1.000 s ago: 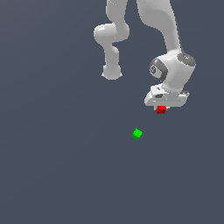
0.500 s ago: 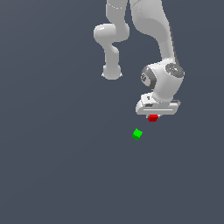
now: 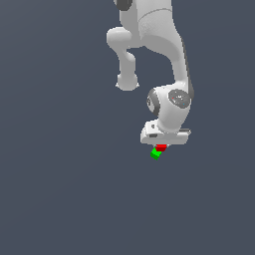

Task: Stack the red cube on top of the green cube.

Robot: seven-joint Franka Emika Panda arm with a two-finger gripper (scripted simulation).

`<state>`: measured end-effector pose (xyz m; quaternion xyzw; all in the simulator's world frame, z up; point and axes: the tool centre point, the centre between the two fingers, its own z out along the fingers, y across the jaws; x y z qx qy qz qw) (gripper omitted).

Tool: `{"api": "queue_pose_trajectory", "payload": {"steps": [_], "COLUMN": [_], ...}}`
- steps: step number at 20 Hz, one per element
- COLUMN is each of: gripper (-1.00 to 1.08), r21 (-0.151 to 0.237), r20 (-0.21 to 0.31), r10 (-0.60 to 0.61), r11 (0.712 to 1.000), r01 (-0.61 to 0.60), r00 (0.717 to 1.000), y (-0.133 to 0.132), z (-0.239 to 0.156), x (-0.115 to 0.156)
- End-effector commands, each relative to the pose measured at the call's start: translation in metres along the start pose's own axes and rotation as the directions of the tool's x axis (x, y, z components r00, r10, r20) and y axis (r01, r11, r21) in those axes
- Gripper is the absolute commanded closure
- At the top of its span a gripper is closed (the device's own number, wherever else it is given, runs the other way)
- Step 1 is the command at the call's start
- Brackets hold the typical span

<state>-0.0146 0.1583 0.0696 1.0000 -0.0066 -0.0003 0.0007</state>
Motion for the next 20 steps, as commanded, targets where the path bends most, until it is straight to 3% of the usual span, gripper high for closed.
{"api": "queue_pose_trajectory", "payload": {"steps": [1,10,11,20], "gripper": [1.08,1.08,-0.92,-0.92], "r21": [0.001,0.001,0.001,0.001], "r20": [-0.001,-0.001,-0.001,-0.001], "r10": [-0.002,-0.002,-0.002,-0.002], "r11": [1.000,1.000,1.000,1.000], "r01": [0.002,0.002,0.002,0.002], "r00": [1.000,1.000,1.000,1.000], "y": [0.0087,0.0148,0.0148,0.0148], "z": [0.0034,0.0059,0.0059,0.0059], "x": [0.0094,0.0169,0.0169,0.0169]}}
